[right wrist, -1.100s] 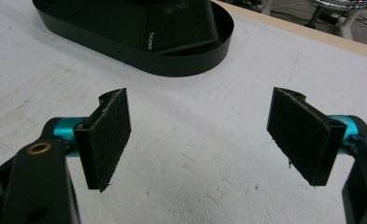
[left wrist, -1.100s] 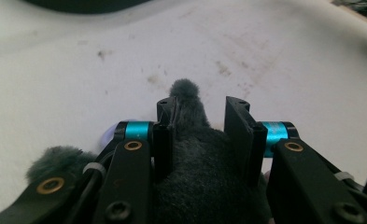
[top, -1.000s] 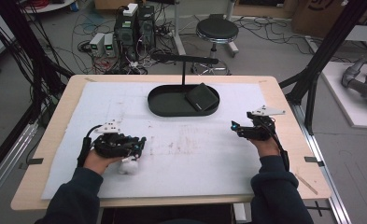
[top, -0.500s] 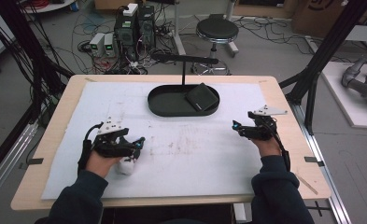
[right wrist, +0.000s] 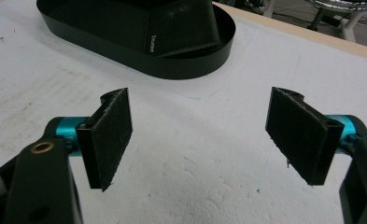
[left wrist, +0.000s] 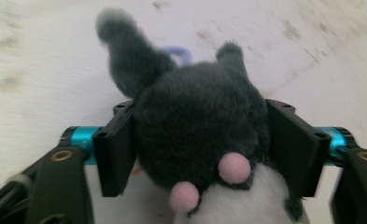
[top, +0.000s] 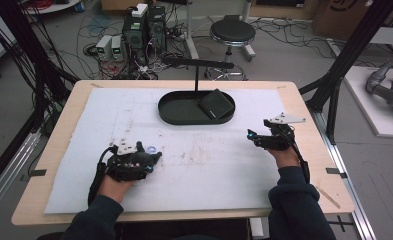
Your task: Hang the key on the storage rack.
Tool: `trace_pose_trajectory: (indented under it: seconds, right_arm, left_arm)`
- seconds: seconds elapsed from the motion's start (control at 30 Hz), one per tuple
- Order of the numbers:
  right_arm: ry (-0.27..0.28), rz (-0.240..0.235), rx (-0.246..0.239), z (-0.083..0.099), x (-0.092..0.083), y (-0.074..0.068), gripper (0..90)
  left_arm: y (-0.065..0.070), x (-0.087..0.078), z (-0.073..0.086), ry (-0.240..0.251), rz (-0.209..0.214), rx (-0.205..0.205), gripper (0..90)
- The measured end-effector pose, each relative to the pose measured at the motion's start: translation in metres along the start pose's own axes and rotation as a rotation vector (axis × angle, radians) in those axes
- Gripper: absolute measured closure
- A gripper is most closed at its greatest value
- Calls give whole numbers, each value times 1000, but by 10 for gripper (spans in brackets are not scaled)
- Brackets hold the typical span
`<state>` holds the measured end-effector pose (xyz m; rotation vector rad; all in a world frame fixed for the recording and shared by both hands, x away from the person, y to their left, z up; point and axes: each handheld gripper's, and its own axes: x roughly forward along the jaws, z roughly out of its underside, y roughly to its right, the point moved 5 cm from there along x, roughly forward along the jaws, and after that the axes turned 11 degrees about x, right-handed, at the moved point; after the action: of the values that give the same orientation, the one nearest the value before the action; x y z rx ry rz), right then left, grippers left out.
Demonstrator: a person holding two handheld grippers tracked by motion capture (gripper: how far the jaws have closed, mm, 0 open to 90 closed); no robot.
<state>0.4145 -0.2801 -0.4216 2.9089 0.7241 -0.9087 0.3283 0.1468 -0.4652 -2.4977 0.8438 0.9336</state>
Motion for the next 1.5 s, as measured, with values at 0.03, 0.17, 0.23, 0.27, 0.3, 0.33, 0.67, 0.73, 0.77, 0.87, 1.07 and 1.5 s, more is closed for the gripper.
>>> trace_pose_trajectory:
  seconds: [0.03, 0.17, 0.23, 0.27, 0.3, 0.33, 0.67, 0.73, 0.77, 0.87, 1.07, 1.5]
  right_arm:
    - [0, -1, 2, 0, 0, 0, 232]
    - [5, -1, 5, 0, -1, 1, 232]
    - [4, -1, 8, 0, -2, 2, 232]
    - [6, -2, 8, 0, -2, 2, 232]
    - [7, -3, 12, -1, -2, 2, 232]
    - [11, -4, 8, -1, -2, 1, 232]
    - [21, -8, 10, -2, -3, 3, 232]
    - [25, -9, 17, -2, -3, 4, 232]
    - [25, -11, 15, -2, -3, 4, 232]
    - [26, -11, 27, -2, -4, 5, 232]
    - [29, -19, 32, -2, -3, 7, 232]
    - [28, -24, 55, -2, -3, 12, 232]
  left_arm:
    - [-1, 0, 0, 7, 2, -2, 319]
    - [-2, -2, 0, 27, 15, 26, 373]
    - [-4, -5, -2, 39, 20, 73, 386]
    - [-5, -7, -4, 55, 24, 88, 387]
    - [-7, -9, -6, 67, 32, 103, 389]
    - [-9, -12, -9, 84, 37, 117, 389]
    - [-40, -44, -69, 264, 19, 280, 390]
    - [-47, -44, -80, 289, 5, 279, 390]
    - [-51, -44, -85, 299, -2, 270, 390]
    - [-62, -41, -101, 333, -17, 253, 390]
    - [-82, -34, -139, 384, -43, 247, 390]
    - [-108, 12, -205, 409, -59, 331, 389]
